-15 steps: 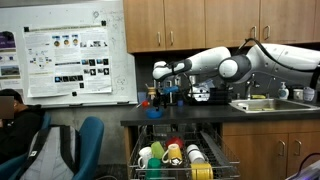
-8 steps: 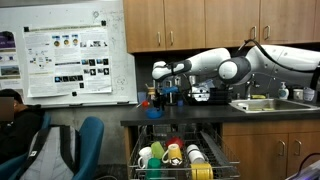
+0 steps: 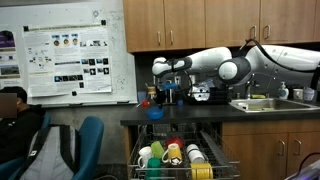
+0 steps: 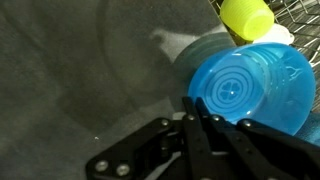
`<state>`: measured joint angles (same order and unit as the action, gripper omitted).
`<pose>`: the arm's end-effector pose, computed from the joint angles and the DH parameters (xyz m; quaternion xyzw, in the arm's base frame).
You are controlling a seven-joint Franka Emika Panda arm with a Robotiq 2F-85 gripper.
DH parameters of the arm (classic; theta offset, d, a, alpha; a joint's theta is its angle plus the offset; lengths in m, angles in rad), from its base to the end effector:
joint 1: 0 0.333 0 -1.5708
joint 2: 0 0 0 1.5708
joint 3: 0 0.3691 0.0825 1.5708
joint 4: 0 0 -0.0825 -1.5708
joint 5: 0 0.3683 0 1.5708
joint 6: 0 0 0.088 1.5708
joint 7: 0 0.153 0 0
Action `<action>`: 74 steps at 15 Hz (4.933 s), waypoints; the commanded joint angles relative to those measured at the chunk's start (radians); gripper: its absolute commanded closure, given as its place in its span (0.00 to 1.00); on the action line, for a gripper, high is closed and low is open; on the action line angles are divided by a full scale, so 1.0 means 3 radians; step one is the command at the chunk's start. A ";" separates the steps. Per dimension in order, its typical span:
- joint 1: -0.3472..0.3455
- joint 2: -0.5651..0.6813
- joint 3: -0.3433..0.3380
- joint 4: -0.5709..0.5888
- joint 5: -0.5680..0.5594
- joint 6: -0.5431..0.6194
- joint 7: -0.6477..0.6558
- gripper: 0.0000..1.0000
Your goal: Put the blue bowl in the dish washer dish rack
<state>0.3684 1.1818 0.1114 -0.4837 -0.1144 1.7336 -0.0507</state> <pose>0.7801 0.3266 0.2986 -0.9716 -0.2339 -0.0358 0.0012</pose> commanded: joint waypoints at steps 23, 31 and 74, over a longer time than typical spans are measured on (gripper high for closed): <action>0.0049 0.0154 -0.0112 0.0429 0.0067 -0.0299 -0.0084 0.99; 0.0125 0.0086 -0.0127 0.0340 0.0076 -0.0354 0.0021 0.99; 0.0699 0.0629 0.0040 0.0466 0.0273 -0.1112 -0.0577 0.99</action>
<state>0.5700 1.3640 0.1086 -0.3744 -0.0440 1.3965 -0.1682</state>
